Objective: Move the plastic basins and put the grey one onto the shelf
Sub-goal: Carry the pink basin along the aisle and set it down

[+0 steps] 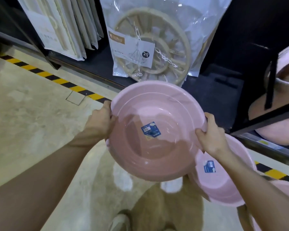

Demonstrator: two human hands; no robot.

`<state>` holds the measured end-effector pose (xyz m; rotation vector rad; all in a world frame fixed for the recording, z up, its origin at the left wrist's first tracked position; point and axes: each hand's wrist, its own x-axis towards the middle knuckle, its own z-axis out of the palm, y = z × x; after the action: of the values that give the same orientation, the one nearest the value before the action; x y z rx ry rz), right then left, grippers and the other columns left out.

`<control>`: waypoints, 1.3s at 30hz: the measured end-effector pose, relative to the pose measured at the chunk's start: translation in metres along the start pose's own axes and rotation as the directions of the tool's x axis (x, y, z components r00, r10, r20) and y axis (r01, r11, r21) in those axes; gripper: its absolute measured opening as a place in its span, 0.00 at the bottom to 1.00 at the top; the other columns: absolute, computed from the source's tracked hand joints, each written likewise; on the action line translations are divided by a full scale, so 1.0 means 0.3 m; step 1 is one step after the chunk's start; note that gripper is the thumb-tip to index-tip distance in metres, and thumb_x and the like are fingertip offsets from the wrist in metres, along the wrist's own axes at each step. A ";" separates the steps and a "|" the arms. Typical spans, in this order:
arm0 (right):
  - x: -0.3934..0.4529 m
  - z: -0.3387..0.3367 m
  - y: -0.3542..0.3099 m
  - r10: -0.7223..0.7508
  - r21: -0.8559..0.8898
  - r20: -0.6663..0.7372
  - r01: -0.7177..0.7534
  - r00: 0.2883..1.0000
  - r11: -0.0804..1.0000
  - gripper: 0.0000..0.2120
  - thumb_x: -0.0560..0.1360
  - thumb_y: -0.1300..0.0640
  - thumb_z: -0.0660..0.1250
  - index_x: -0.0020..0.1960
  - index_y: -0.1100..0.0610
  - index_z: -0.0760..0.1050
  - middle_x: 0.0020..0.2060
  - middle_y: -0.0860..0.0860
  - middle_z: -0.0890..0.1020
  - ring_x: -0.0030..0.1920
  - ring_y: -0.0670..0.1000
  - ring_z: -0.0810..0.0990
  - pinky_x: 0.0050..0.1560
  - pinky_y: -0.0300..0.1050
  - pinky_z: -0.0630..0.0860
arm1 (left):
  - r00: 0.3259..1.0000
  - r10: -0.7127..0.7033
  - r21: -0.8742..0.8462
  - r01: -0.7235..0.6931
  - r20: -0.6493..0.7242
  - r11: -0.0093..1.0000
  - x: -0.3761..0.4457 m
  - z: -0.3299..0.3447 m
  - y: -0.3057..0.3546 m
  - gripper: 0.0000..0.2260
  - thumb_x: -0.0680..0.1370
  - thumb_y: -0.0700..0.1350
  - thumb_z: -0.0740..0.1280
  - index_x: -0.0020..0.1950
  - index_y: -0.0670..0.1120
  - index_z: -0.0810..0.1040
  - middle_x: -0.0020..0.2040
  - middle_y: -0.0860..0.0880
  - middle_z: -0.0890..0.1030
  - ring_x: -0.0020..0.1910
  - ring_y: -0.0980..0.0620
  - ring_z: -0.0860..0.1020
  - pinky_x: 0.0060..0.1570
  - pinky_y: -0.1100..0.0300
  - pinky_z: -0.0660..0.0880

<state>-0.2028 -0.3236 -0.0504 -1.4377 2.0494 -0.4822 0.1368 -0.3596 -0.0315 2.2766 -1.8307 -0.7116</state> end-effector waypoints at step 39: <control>0.146 0.588 0.379 0.048 -0.233 0.125 -0.018 0.991 0.972 0.16 0.77 0.62 0.59 0.63 0.53 0.64 0.50 0.58 0.79 0.46 0.61 0.79 0.50 0.58 0.79 | 0.994 0.083 -0.060 -0.079 0.074 0.995 0.169 0.671 -0.365 0.09 0.78 0.41 0.60 0.58 0.42 0.70 0.49 0.37 0.80 0.45 0.35 0.78 0.44 0.48 0.77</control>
<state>-0.1825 -0.3180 -0.2637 -1.5218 2.0739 -0.1334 0.1530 -0.3428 -0.2649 2.1553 -1.8981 -0.8366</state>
